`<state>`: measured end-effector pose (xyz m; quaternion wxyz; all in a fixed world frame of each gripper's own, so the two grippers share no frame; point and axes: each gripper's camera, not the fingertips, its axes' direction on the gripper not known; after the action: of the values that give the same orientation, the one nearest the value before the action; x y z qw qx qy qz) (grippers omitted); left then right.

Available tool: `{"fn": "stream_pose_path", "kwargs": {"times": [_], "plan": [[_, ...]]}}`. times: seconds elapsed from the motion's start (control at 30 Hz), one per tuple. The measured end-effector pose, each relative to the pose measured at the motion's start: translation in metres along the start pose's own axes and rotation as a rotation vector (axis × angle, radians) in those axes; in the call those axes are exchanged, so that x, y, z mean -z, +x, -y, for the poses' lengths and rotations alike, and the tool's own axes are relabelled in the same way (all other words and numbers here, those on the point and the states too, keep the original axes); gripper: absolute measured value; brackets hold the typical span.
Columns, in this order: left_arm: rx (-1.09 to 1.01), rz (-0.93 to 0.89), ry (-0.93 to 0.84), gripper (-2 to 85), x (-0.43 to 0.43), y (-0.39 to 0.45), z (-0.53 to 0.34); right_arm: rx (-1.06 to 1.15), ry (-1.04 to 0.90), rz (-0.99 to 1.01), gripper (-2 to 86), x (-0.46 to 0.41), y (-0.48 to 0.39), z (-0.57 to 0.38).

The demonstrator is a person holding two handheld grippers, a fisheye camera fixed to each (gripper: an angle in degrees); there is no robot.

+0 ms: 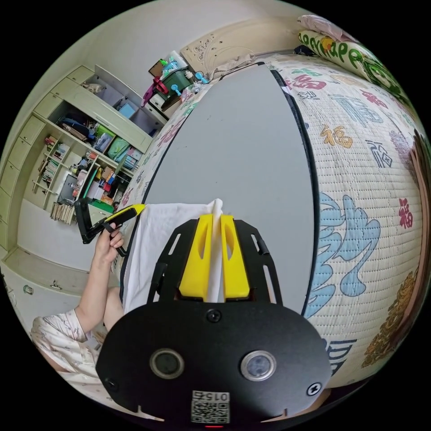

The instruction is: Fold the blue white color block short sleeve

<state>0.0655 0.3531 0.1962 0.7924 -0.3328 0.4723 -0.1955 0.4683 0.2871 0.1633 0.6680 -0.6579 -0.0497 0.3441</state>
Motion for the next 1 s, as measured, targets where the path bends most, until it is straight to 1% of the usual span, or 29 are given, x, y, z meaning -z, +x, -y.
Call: {"fn": "stream_pose_path", "kwargs": {"times": [0.03, 0.2, 0.27, 0.33, 0.37, 0.47, 0.6, 0.67, 0.8, 0.87, 1.0], "plan": [[0.002, 0.014, 0.016, -0.5, 0.009, -0.001, 0.000, 0.005, -0.002, -0.008, 3.6, 0.003, -0.003, 0.002], [0.097, -0.076, -0.004, 1.6, 0.019, -0.027, 0.005, 0.016, -0.003, -0.006, 3.4, 0.014, -0.008, 0.006], [0.129, -0.144, -0.036, 5.8, 0.014, -0.034, 0.010, 0.005, 0.001, 0.010, 3.7, 0.019, -0.007, 0.006], [0.139, -0.161, -0.040, 4.7, 0.014, -0.031, 0.014, 0.001, 0.002, 0.014, 3.7, 0.022, -0.008, 0.005], [0.134, -0.137, -0.040, 2.4, 0.017, -0.025, 0.017, 0.000, 0.002, 0.011, 3.7, 0.024, -0.009, 0.005], [0.103, -0.123, -0.009, -0.2, 0.040, -0.012, 0.027, 0.003, 0.002, 0.001, 3.5, 0.029, -0.013, 0.004], [0.078, -0.077, 0.014, -0.8, 0.074, -0.003, 0.037, 0.012, 0.005, -0.021, 2.3, 0.035, -0.018, 0.000], [0.077, -0.009, 0.013, -0.9, 0.092, -0.002, 0.043, 0.014, 0.010, -0.064, 1.5, 0.038, -0.022, -0.003], [0.058, 0.051, -0.023, -0.9, 0.100, 0.009, 0.056, 0.016, 0.023, -0.152, 0.8, 0.037, -0.030, -0.010], [0.010, 0.116, -0.065, -0.8, 0.099, 0.029, 0.069, 0.031, 0.026, -0.184, 0.8, 0.036, -0.036, -0.016], [-0.010, 0.133, -0.060, -0.4, 0.119, 0.044, 0.080, 0.061, 0.025, -0.180, 1.5, 0.047, -0.040, -0.026]]}}
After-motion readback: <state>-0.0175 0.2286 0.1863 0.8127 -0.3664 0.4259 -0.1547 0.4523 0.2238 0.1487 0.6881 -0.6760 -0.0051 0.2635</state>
